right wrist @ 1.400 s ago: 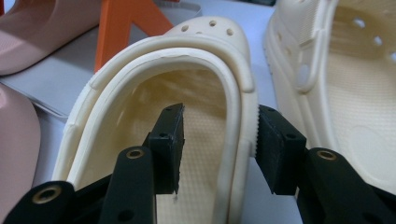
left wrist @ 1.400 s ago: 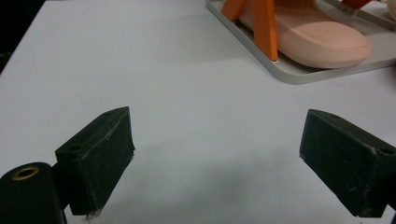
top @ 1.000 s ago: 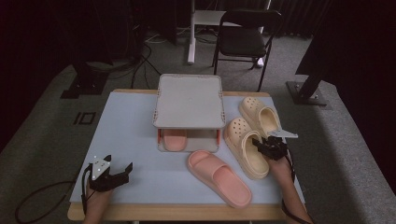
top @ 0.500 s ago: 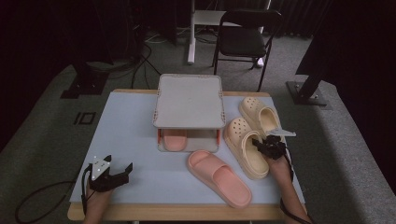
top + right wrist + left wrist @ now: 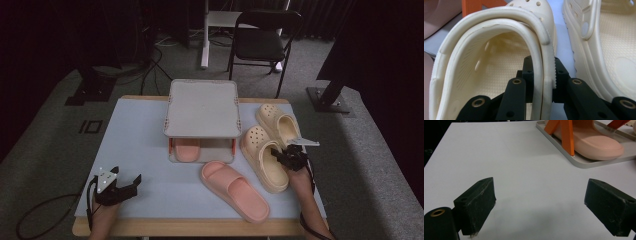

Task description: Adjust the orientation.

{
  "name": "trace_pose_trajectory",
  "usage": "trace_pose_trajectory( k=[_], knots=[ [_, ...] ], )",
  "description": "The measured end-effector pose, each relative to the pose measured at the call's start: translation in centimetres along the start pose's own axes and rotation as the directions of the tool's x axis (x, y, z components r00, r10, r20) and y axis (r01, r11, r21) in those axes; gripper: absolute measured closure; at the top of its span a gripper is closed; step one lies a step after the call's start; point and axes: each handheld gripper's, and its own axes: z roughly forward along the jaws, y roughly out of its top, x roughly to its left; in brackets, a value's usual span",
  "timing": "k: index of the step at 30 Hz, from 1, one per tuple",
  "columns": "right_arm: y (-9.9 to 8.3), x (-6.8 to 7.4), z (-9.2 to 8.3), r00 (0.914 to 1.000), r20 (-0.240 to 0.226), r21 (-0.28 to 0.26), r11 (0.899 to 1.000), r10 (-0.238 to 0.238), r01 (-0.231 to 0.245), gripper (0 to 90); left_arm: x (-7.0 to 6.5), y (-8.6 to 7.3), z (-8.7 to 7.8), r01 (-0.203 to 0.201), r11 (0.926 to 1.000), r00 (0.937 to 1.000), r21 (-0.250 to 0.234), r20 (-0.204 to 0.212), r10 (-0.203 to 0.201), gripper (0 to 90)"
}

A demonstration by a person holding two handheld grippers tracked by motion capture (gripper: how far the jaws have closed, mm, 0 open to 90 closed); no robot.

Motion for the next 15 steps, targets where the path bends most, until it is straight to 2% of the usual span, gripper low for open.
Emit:
trace_pose_trajectory(
  k=[6,15],
  knots=[
    [0.3,0.2,-1.0,0.9995,-0.022,-0.026,0.999,0.025,-0.025,77.2,0.0,0.1,0.1,-0.005,1.0000,1.0000,-0.002,-0.002,0.005,9.8],
    [1.2,0.5,-2.5,0.9991,0.008,-0.034,0.999,0.041,-0.040,77.3,-0.1,0.1,0.1,-0.009,0.9999,1.0000,-0.006,0.001,0.009,9.8]
  ],
)
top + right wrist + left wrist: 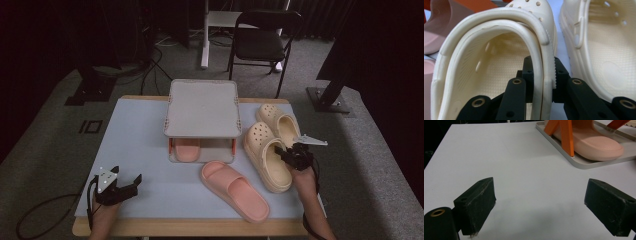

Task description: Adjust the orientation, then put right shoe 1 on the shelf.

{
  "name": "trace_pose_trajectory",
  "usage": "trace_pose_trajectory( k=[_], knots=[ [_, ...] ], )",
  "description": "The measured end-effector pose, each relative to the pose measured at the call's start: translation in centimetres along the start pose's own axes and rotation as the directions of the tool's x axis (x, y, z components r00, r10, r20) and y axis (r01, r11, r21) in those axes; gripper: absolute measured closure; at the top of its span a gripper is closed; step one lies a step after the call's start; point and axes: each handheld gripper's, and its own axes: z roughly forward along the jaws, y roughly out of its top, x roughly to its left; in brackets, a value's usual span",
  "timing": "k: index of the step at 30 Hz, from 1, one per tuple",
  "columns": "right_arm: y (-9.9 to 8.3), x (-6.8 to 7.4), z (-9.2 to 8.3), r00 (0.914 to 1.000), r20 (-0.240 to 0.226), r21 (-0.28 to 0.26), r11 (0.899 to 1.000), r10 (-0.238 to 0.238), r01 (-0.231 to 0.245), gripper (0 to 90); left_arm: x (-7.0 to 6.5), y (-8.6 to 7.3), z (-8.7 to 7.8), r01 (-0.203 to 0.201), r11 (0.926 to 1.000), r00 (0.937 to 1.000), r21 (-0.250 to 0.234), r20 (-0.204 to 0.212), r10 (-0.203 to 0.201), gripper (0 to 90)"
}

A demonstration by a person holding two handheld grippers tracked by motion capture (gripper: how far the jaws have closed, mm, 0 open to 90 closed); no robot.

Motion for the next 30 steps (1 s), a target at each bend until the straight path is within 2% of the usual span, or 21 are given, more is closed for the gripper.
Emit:
trace_pose_trajectory(
  k=[10,22,30],
  knots=[
    [0.7,-0.2,-1.1,0.9991,0.018,-0.023,0.999,0.037,-0.037,77.3,-0.1,0.0,0.0,0.003,1.0000,1.0000,-0.002,0.000,-0.003,9.8],
    [0.7,-0.1,-0.9,0.9984,0.022,-0.025,0.998,0.051,-0.051,77.3,0.0,0.0,0.0,0.005,1.0000,1.0000,0.000,-0.003,-0.005,9.8],
    [1.1,-0.2,-1.3,0.9972,0.023,-0.037,0.997,0.070,-0.070,77.3,-0.1,0.1,0.1,0.007,1.0000,1.0000,-0.003,0.001,-0.007,9.8]
  ],
)
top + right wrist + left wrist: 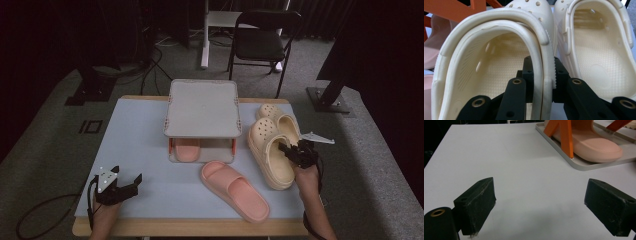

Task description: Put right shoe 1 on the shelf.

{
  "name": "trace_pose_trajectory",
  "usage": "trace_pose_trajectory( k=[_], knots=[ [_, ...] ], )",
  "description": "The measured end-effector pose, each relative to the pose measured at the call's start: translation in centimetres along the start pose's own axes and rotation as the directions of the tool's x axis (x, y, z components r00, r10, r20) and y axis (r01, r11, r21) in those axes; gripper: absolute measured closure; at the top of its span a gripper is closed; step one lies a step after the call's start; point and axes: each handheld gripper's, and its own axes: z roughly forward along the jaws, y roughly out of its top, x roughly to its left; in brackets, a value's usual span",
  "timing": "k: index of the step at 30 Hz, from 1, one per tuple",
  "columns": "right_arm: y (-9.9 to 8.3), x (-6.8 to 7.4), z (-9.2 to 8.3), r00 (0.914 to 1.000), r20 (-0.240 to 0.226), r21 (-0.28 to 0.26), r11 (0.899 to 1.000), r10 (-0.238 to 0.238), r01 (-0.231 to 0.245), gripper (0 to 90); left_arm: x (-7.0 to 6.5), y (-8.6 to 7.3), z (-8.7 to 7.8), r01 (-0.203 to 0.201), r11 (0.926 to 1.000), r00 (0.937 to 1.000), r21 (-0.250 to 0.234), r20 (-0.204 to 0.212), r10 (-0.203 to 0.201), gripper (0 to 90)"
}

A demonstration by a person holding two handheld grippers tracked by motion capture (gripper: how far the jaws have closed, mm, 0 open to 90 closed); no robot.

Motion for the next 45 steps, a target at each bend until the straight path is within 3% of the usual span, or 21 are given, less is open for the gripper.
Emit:
trace_pose_trajectory(
  k=[14,21,27,33,45],
  knots=[
    [2.6,0.3,-1.7,0.9996,0.010,-0.053,0.998,0.028,-0.027,77.3,0.0,0.0,0.0,0.004,1.0000,1.0000,-0.001,0.000,-0.004,9.8],
    [4.7,0.9,-2.4,0.9992,0.037,-0.064,0.998,0.018,-0.016,77.4,0.2,0.0,-0.1,0.007,1.0000,1.0000,-0.005,-0.002,-0.007,9.8],
    [7.1,1.3,-3.2,0.9977,0.053,-0.088,0.995,0.043,-0.038,77.3,0.1,0.0,-0.1,0.006,1.0000,1.0000,-0.004,0.000,-0.006,9.8],
    [9.4,2.3,-3.8,0.9966,0.068,-0.120,0.992,0.046,-0.038,77.4,0.2,0.0,-0.1,0.008,1.0000,1.0000,-0.006,0.000,-0.008,9.8],
    [12.2,4.8,-3.8,0.9981,0.038,-0.158,0.986,0.049,-0.042,77.3,0.2,0.1,-0.3,0.009,0.9999,1.0000,-0.012,-0.002,-0.009,9.8]
  ],
)
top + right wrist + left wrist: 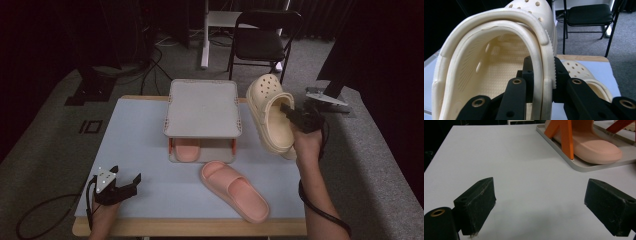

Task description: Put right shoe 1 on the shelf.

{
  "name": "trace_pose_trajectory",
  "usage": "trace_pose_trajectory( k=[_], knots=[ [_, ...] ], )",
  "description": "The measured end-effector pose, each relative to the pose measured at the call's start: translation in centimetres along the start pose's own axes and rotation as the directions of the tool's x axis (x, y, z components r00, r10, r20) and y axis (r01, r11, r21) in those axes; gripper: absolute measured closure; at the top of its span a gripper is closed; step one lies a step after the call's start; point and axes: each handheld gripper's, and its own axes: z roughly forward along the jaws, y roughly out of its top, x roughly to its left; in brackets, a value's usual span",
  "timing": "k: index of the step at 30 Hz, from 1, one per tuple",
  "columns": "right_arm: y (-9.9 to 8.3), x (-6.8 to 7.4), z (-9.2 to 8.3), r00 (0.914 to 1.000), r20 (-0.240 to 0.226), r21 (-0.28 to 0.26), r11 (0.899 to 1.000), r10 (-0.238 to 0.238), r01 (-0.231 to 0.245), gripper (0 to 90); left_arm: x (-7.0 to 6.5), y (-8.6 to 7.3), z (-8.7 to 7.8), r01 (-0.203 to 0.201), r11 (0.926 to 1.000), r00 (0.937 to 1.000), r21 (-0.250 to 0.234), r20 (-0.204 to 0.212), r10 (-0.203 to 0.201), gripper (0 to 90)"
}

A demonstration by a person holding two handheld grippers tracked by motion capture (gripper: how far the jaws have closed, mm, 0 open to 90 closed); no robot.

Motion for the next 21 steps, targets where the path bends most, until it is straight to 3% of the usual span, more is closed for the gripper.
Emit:
trace_pose_trajectory(
  k=[21],
  knots=[
    [1.2,6.1,3.7,0.9987,-0.050,0.001,1.000,-0.013,0.013,77.3,0.3,-0.1,-0.4,0.012,0.9999,0.9999,-0.007,0.004,-0.012,9.8]
  ],
)
